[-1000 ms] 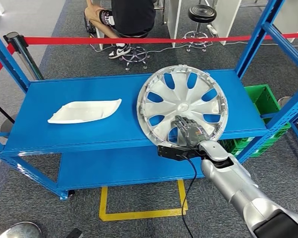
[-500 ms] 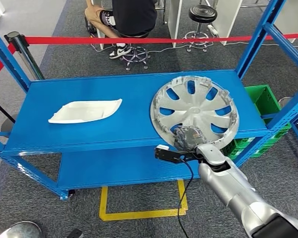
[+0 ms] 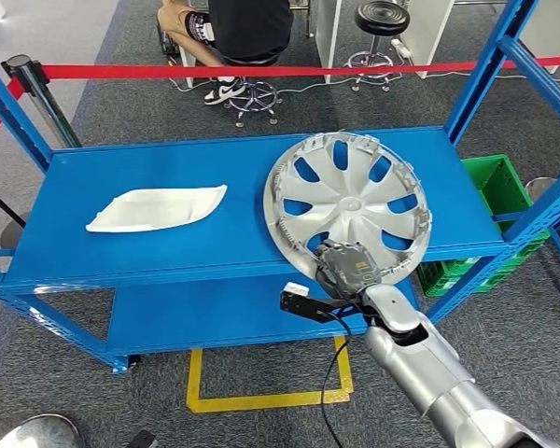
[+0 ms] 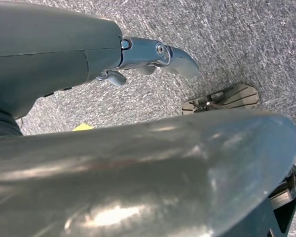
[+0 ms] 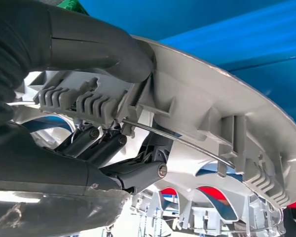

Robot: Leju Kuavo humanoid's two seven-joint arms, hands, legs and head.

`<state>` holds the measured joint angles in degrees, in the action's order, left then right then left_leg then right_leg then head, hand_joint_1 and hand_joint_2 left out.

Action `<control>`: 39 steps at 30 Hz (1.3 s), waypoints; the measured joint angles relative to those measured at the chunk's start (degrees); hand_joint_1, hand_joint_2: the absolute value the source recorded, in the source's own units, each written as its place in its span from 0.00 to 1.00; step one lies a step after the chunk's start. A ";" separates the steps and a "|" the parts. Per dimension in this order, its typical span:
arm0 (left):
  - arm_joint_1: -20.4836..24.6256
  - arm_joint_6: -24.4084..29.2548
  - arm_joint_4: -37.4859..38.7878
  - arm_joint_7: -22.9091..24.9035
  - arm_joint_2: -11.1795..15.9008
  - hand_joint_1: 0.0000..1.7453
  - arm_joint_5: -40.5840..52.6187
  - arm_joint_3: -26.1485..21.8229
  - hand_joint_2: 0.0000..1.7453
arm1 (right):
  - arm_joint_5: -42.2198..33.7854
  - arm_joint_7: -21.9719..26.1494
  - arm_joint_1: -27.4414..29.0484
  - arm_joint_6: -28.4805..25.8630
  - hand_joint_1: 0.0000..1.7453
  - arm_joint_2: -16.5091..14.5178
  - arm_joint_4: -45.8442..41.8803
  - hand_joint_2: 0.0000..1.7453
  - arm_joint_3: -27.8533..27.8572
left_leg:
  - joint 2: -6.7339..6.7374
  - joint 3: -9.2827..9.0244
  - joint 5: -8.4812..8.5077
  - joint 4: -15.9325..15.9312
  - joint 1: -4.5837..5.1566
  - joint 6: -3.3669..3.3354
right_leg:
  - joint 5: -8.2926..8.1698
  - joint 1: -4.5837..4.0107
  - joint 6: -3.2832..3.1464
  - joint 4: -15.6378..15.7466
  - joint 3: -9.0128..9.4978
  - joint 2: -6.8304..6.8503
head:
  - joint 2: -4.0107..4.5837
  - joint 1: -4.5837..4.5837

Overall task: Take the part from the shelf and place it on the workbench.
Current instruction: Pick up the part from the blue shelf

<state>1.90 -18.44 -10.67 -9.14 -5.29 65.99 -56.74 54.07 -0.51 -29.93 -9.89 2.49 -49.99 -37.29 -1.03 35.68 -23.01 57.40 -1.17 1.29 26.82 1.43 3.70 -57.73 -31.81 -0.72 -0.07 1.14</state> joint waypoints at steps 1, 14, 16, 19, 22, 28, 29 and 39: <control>0.00 0.02 0.01 0.00 -0.02 0.00 0.05 0.00 0.00 | -0.02 0.04 0.16 -0.14 1.00 0.01 -0.23 1.00 0.10 | 0.00 0.01 0.00 0.00 0.00 0.00 | 0.00 0.00 0.00 0.00 -0.01 0.00 | 0.00 0.00; 0.02 0.04 0.01 -0.02 -0.04 0.00 0.50 0.00 0.00 | -5.28 4.61 2.76 -1.69 1.00 0.03 -4.33 1.00 3.59 | 0.00 0.06 -0.01 0.00 0.00 -0.01 | 0.02 0.00 0.00 0.01 -0.07 0.00 | 0.00 0.01; 0.02 0.03 0.01 -0.02 -0.04 0.00 0.57 0.00 0.00 | -6.44 5.41 3.04 -1.47 1.00 0.03 -4.67 1.00 4.03 | 0.00 0.07 -0.01 0.00 0.00 -0.01 | 0.03 0.00 0.00 0.01 -0.07 0.01 | 0.00 0.01; 0.02 -0.27 0.01 -0.47 -0.04 0.00 0.99 0.00 0.00 | -12.60 9.08 3.79 0.88 1.00 0.03 -5.66 1.00 5.25 | 0.00 0.07 -0.01 0.00 0.00 -0.01 | 0.03 0.00 -0.01 0.01 -0.08 0.00 | 0.00 0.01; 0.00 -1.18 0.01 -2.51 0.06 0.00 1.45 0.01 0.75 | -21.42 13.50 5.31 4.94 1.00 0.04 -7.47 1.00 7.15 | 0.00 0.07 -0.02 0.00 0.00 -0.01 | 0.06 0.00 0.00 0.01 -0.07 0.04 | 0.00 0.01; -0.08 -2.33 0.01 -4.84 0.80 0.00 3.72 0.41 1.00 | -37.11 18.61 8.30 14.16 1.00 0.54 -12.22 1.00 10.82 | 0.01 0.06 -0.06 0.00 0.00 0.05 | 0.07 0.00 0.00 0.01 -0.08 -0.02 | 0.00 0.01; -0.09 -2.17 0.01 -4.86 0.88 0.00 3.95 0.57 1.00 | -40.19 19.26 8.68 16.14 1.00 0.59 -13.04 1.00 11.31 | 0.01 0.05 -0.06 0.00 -0.01 0.05 | 0.07 0.00 0.00 0.01 -0.09 -0.02 | 0.00 0.01; 0.00 -3.97 0.01 -3.89 1.05 0.00 2.53 0.74 1.00 | -62.46 21.40 11.32 28.53 1.00 1.18 -19.70 1.00 15.10 | 0.02 -0.33 -0.25 -0.02 -0.06 0.16 | 0.24 -0.04 -0.09 0.02 -0.19 -0.06 | 0.00 0.01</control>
<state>1.91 -22.41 -10.67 -13.03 -4.24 68.52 -56.00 -8.39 20.89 -18.61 18.64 3.67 -69.69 -22.18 -1.01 35.36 -23.26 57.38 -1.23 1.45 27.06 1.40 3.61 -57.71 -32.01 -0.78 -0.07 1.15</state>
